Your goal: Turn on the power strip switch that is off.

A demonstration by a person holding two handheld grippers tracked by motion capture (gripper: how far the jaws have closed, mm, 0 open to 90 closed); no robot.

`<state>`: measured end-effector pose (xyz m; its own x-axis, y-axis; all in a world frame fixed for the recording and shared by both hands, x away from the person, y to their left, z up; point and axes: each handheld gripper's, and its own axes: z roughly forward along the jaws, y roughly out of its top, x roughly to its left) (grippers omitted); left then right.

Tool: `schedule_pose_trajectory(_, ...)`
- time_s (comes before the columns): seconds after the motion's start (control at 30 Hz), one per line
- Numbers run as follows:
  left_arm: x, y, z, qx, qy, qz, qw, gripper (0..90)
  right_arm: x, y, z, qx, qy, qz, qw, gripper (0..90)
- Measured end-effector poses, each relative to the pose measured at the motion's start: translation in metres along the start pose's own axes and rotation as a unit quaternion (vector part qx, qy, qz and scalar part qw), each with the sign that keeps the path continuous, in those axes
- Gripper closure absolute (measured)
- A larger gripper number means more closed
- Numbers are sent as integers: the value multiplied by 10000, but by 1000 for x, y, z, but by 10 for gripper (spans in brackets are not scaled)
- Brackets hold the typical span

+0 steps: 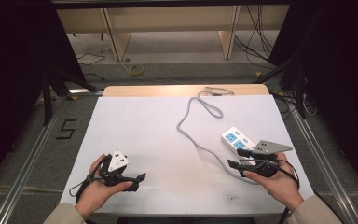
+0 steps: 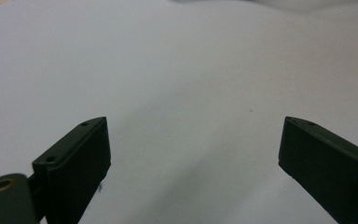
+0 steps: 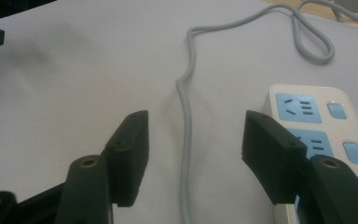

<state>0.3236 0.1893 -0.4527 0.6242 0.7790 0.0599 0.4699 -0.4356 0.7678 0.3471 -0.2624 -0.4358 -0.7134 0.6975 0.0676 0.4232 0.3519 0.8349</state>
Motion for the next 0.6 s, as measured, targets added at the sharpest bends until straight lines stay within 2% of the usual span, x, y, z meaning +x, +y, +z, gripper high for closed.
schedule_pose_trajectory(0.3, 0, 0, -1, -2, -13, 9, 10000, 91, 1, -11, -7, -121, -14, 87, 9999, 370)
schedule_pose_trajectory(0.6, 0, 0, 0, -3, -15, 21, 10000, 92, 1, -11, -8, -168, -28, 91, 9998, 352)
